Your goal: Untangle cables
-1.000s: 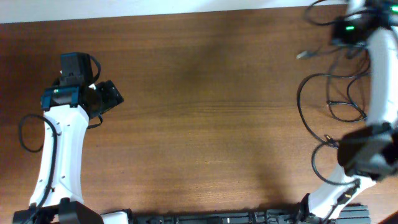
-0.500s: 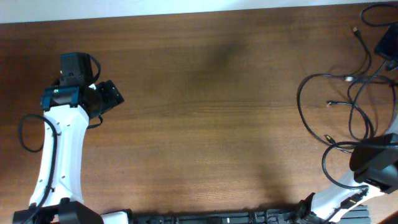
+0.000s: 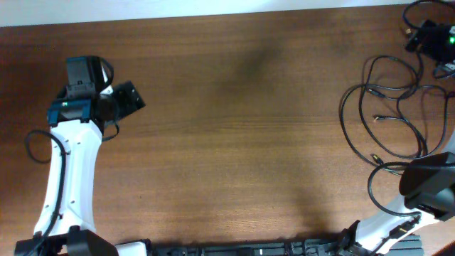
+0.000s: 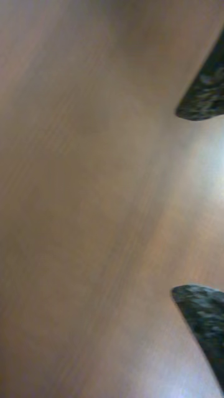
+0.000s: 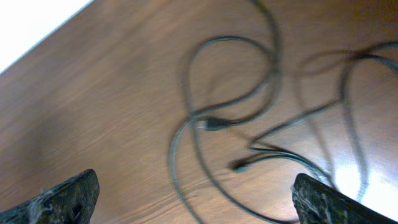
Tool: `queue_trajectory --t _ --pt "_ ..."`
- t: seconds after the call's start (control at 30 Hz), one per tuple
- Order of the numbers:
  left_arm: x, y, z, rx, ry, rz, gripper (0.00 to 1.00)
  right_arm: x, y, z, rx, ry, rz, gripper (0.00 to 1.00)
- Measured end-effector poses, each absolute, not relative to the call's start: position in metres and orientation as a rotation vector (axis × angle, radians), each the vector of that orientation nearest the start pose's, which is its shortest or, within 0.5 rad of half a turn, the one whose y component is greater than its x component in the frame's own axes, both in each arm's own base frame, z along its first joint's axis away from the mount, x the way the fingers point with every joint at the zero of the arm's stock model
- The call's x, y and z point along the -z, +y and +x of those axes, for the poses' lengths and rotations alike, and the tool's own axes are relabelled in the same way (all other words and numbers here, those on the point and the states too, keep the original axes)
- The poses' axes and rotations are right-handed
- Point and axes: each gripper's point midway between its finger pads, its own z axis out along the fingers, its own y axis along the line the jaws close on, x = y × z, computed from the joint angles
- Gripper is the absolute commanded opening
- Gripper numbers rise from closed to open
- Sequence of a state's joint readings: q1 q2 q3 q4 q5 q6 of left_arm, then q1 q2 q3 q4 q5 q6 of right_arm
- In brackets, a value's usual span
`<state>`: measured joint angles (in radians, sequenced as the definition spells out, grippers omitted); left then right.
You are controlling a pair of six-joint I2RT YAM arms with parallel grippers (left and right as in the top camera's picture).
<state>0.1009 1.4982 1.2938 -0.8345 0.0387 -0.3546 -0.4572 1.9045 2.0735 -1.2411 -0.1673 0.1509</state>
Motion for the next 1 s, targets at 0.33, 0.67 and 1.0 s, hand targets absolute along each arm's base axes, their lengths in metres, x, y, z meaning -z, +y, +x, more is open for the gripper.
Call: queue_trajectory --t 0.33,0.67,1.0 --pt "-0.181 -0.057 0.389 0.139 2.549 -0.006 0.87 -0.235 -0.031 0.433 -0.151 2.735 0.12 0.99" --pt "-0.144 -0.031 0.324 -0.098 2.856 0.01 0.82 -0.216 0.013 0.371 -0.07 3.02 0.081 0.99" --pt "-0.146 -0.026 0.299 -0.102 2.855 -0.019 0.99 -0.207 0.005 0.321 -0.012 3.061 0.097 0.99"
